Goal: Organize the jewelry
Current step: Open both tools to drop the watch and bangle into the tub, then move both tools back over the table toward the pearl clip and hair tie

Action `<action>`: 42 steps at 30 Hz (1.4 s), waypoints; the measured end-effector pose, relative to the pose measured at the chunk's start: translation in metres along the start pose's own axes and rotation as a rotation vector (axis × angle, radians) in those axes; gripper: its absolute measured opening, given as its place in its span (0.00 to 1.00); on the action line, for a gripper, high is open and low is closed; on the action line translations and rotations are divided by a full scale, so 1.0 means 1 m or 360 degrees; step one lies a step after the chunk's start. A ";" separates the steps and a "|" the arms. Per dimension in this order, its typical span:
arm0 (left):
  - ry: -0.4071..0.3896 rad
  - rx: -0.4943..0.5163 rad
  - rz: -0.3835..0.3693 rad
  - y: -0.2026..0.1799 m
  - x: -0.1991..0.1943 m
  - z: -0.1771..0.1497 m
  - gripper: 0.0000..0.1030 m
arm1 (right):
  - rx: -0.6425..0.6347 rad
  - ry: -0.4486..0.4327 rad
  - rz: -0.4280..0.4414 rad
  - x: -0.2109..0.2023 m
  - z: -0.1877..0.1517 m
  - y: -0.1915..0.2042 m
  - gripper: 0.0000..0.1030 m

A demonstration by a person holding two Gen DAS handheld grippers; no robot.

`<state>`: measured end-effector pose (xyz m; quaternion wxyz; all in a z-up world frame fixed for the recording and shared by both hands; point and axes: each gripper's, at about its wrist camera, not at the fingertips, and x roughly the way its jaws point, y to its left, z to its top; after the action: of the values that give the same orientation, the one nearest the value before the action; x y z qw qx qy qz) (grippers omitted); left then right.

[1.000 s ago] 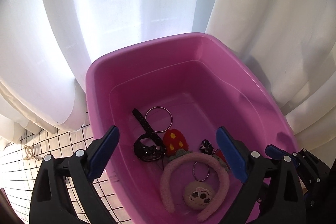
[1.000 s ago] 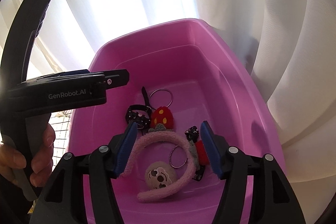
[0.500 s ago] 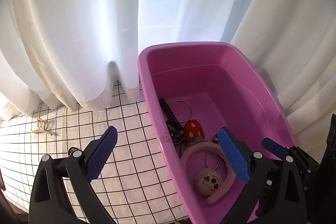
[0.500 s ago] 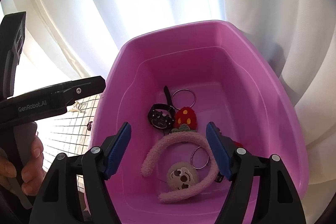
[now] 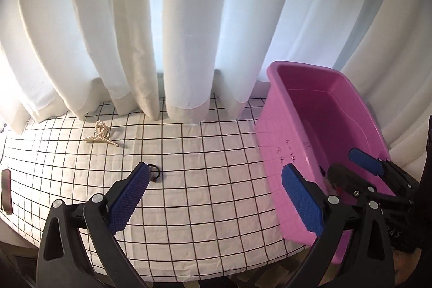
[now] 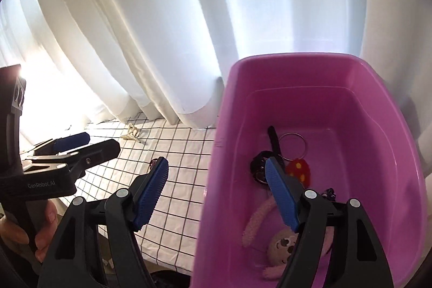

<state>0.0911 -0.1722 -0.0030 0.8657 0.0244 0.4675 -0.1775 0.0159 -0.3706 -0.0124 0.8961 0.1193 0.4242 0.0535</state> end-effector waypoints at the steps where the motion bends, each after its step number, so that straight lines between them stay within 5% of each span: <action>1: 0.0009 -0.0007 0.0011 0.012 -0.002 -0.003 0.94 | -0.0015 -0.0004 0.0005 0.002 0.001 0.009 0.72; 13: 0.0077 -0.0090 0.0161 0.165 -0.005 -0.040 0.94 | -0.0008 -0.0038 0.0000 0.029 -0.014 0.115 0.72; 21: 0.0149 -0.0119 0.0137 0.246 0.016 -0.053 0.94 | 0.0152 0.0038 -0.0047 0.075 -0.034 0.158 0.72; 42: 0.0109 -0.0040 -0.0029 0.294 0.130 -0.040 0.94 | 0.0221 0.0204 -0.0180 0.193 -0.085 0.176 0.72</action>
<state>0.2215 0.0740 -0.1682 0.8477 0.0153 0.4993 -0.1786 0.0738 -0.1488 -0.1628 0.8582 0.1532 0.4895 -0.0192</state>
